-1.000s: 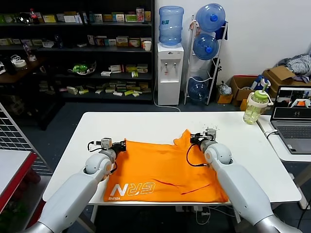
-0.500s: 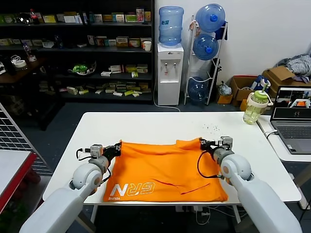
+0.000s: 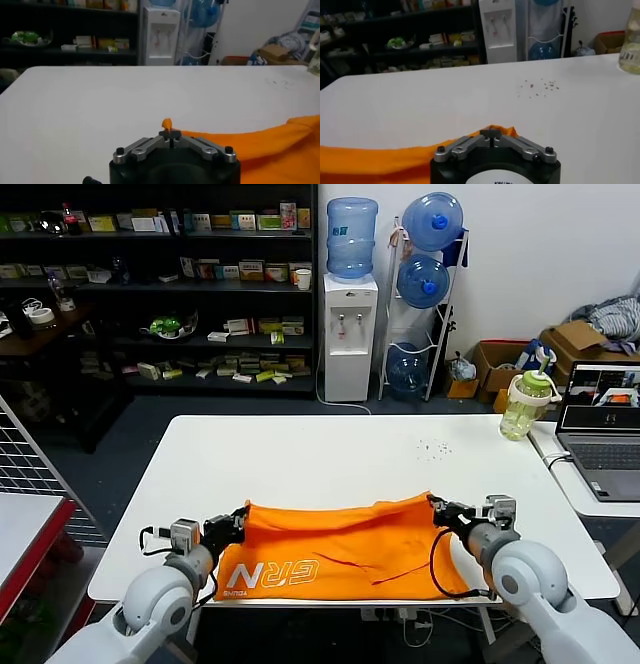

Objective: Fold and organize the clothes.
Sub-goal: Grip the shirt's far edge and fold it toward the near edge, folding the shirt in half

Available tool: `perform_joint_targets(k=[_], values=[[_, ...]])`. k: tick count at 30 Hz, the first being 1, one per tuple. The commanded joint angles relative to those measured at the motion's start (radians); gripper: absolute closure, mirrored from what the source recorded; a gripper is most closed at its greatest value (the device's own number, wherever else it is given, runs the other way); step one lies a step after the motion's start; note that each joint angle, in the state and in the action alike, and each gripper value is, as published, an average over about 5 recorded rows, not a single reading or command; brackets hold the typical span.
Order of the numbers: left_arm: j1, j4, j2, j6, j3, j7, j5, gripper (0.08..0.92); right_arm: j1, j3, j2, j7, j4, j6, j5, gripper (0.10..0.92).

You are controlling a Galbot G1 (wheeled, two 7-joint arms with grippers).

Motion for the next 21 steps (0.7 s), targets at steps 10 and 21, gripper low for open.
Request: perform_joint_targets(k=[10,21], values=[[0.177,-0.127,0.039,0.018,-0.038,-0.051,0.049,0.846,-0.264,0.141,-0.045,0.033,0.177,-0.032,0.009,0.844],[0.228,-0.131,0.025,0.017,-0.064,-0.061,0.051,0.528,-0.310,0.192,-0.031,0.036,0.201,-0.029,0.006,0.533]])
